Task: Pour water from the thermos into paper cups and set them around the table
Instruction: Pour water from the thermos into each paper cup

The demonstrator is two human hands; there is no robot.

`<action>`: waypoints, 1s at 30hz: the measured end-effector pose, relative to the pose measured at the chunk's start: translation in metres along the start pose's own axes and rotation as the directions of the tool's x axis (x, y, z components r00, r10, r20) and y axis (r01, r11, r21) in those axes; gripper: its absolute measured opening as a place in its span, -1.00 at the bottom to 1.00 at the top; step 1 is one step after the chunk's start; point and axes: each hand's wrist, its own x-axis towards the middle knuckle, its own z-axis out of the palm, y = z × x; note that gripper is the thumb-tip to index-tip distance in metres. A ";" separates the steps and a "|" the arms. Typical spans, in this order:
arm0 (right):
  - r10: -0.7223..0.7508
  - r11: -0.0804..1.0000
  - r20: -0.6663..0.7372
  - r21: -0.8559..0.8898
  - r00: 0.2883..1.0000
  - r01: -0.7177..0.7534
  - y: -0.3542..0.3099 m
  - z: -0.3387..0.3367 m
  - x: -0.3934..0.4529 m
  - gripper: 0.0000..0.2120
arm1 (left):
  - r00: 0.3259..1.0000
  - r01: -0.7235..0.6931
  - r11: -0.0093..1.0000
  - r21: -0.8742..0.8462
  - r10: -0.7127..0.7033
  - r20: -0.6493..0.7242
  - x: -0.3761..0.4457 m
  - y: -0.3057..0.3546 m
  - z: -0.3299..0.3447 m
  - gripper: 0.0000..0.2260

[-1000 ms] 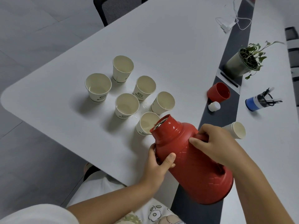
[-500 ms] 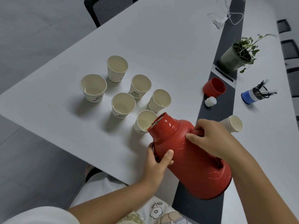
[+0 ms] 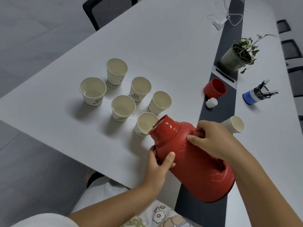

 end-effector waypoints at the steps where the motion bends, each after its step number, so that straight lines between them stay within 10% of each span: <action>1: 0.001 1.000 0.002 0.001 1.000 -0.001 0.000 0.000 0.000 -0.74 | 1.000 0.000 1.000 -0.003 0.000 0.002 0.000 0.001 0.000 -0.73; 30: 0.023 0.999 -0.009 0.026 1.000 -0.023 -0.004 -0.003 0.006 -0.80 | 0.998 0.021 1.000 -0.021 -0.023 -0.059 0.003 0.003 -0.001 -0.79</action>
